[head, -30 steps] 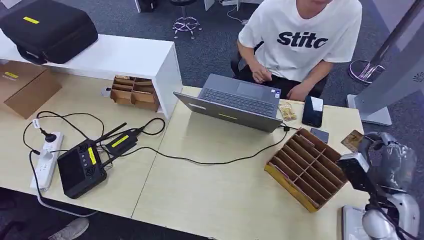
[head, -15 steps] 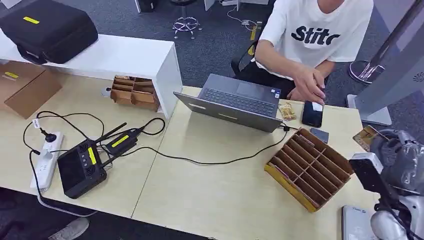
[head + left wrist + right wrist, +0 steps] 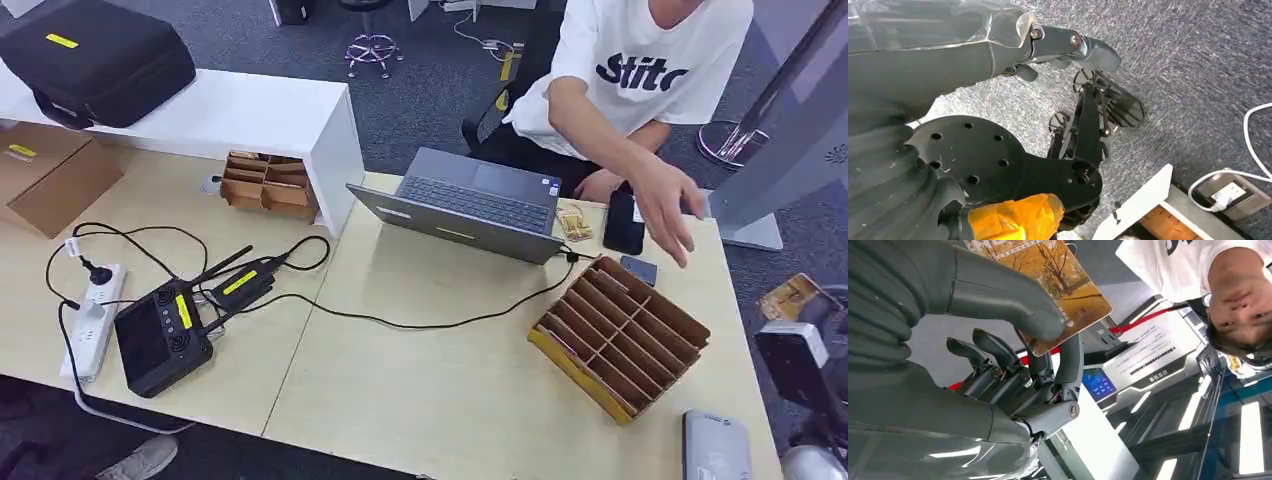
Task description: Pass the card to the sensor for recognition and then transmit it.
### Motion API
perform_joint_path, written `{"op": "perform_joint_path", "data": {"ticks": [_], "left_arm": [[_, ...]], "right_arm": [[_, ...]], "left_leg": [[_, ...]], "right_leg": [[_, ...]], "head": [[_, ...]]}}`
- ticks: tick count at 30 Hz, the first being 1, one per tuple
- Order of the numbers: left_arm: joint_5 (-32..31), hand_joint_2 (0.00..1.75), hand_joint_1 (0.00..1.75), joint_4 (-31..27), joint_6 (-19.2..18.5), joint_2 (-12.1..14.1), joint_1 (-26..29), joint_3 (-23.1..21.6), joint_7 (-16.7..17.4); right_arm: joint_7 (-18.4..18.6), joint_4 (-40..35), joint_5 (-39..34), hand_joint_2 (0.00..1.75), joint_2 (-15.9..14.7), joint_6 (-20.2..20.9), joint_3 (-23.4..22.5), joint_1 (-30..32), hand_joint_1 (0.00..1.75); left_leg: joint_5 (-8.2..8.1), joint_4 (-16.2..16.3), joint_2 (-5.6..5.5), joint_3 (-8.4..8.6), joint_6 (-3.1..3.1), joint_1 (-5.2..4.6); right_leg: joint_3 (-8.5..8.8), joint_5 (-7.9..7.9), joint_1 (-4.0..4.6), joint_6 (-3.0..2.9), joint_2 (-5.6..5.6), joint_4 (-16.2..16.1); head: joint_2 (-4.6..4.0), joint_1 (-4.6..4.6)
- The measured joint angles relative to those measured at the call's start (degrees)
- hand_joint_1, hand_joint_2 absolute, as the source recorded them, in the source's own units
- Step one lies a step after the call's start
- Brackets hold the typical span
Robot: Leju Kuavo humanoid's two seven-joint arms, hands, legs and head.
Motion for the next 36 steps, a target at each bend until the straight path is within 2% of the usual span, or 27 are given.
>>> {"op": "perform_joint_path", "data": {"ticks": [12,20,26,36], "left_arm": [[-0.6,1.75,0.00,0.0,-0.1,-0.2,0.0,0.0,0.0],[-1.1,1.75,0.00,0.0,-0.3,-0.3,-0.1,0.0,0.4],[-1.3,1.75,0.00,0.0,-0.5,-0.3,-0.3,0.0,0.5],[-1.3,1.75,0.00,0.0,-0.5,-0.3,-0.3,0.0,0.5]], "right_arm": [[0.0,1.7,1.7,1.75,0.7,1.9,0.6,-2.5,1.75],[1.0,3.1,2.8,1.75,1.7,3.7,3.4,-6.0,1.71],[1.6,4.6,3.5,1.75,2.9,4.6,6.1,-8.3,1.75],[1.7,6.0,3.6,1.75,3.7,4.7,7.4,-9.4,1.75]], "left_leg": [[0.00,0.0,-0.01,-0.02,0.00,-0.01],[0.01,0.0,0.00,-0.01,-0.01,0.00],[0.02,0.0,-0.03,-0.02,-0.01,0.00],[0.01,0.0,-0.07,-0.04,-0.01,0.00]], "right_leg": [[0.02,0.00,-0.01,0.00,-0.01,0.0],[0.01,0.00,0.00,0.00,0.00,0.0],[0.01,0.00,0.00,0.00,-0.03,0.0],[0.01,-0.01,-0.01,0.01,-0.06,0.0]], "head": [[0.00,0.02],[0.00,0.00],[0.00,0.00],[0.00,0.00]]}}
